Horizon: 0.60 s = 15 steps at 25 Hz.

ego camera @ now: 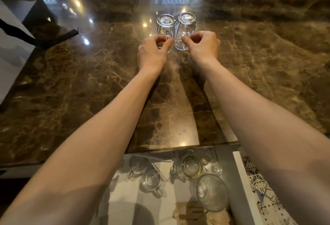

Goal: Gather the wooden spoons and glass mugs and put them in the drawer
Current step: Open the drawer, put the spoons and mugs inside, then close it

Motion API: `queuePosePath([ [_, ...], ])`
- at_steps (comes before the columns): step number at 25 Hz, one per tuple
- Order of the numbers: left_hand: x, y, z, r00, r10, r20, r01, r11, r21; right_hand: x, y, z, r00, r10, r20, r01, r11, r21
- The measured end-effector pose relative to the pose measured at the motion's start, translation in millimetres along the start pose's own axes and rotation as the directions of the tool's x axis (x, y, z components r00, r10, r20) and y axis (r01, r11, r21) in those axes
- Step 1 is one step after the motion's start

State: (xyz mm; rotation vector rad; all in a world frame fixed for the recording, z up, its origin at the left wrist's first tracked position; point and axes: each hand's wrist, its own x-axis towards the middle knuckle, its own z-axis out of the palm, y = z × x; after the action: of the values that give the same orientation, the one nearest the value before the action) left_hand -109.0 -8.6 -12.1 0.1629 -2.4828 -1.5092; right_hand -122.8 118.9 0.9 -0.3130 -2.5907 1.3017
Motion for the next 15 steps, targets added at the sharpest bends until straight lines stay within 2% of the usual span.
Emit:
queuePosePath([
  [6,4,0,5,1.0,0.014,0.013,-0.015,0.999,0.041,11,-2,1,0.998,0.029,0.054,-0.03,0.999,0.018],
  [11,4,1,-3,0.998,-0.021,0.052,0.021,1.0,-0.01,8,-2,0,0.999,0.018,0.049,-0.02,0.999,0.031],
  [15,-7,1,-30,0.991,0.024,0.132,-0.018,0.999,-0.05,-11,-1,-13,0.998,-0.023,0.063,0.019,0.998,0.064],
])
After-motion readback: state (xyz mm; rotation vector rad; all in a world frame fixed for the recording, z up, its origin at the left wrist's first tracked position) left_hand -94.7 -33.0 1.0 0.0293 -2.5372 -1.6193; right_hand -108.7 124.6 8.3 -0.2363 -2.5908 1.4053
